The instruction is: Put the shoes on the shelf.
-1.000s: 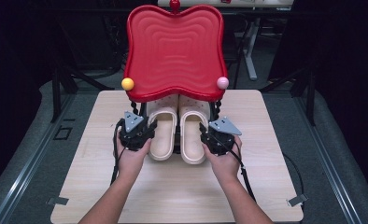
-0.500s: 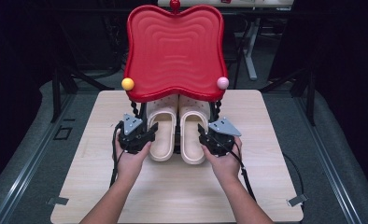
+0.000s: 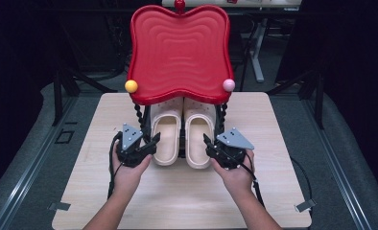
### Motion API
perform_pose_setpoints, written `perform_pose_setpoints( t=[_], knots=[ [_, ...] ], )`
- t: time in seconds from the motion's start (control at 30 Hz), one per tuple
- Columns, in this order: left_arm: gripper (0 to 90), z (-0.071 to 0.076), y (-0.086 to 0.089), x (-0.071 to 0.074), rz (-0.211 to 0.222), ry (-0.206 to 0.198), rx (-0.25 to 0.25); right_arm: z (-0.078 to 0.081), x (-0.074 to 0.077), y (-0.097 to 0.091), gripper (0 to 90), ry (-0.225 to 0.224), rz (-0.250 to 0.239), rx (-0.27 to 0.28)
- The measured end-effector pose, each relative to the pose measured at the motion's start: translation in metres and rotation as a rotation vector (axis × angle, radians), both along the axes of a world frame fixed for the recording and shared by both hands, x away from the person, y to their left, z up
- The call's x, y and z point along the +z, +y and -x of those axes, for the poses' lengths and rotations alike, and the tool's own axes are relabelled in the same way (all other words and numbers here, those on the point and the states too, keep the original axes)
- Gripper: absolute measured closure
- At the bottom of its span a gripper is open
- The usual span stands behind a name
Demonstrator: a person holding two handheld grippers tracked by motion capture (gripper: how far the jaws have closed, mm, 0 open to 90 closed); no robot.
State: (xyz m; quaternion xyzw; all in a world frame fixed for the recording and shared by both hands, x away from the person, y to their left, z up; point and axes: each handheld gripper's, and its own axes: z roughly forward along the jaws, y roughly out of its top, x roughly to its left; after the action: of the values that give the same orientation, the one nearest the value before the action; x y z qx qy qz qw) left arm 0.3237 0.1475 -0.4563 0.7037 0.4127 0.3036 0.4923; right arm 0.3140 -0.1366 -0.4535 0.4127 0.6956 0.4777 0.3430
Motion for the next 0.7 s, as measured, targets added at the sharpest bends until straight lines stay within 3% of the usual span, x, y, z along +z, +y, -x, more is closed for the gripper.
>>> perform_pose_setpoints(
  t=[0.13, 0.23, 0.43, 0.5, 0.57, 0.67, 0.7],
  knots=[
    [49.5, 0.016, 0.005, -0.005, -0.005, 0.002, -0.035, 0.016, -0.003, -0.004, 50.9, -0.007, 0.031, 0.021],
    [49.5, 0.028, 0.01, -0.01, -0.005, -0.005, -0.066, 0.028, -0.005, -0.007, 50.6, 0.017, 0.046, 0.041],
    [51.9, 0.053, 0.018, -0.021, 0.016, 0.024, -0.086, 0.053, -0.011, -0.01, 59.2, 0.051, 0.012, 0.097],
    [54.8, 0.059, 0.02, -0.024, 0.026, 0.035, -0.084, 0.06, -0.015, -0.01, 62.8, 0.07, 0.002, 0.113],
    [65.9, 0.065, 0.022, -0.029, 0.015, 0.044, -0.08, 0.068, -0.022, -0.011, 73.3, 0.09, 0.013, 0.123],
    [72.0, 0.068, 0.024, -0.039, 0.001, 0.078, -0.1, 0.071, -0.028, -0.011, 79.6, 0.11, 0.022, 0.124],
    [76.4, 0.068, 0.024, -0.042, 0.003, 0.087, -0.107, 0.071, -0.035, -0.011, 85.1, 0.151, 0.025, 0.13]
  ],
)
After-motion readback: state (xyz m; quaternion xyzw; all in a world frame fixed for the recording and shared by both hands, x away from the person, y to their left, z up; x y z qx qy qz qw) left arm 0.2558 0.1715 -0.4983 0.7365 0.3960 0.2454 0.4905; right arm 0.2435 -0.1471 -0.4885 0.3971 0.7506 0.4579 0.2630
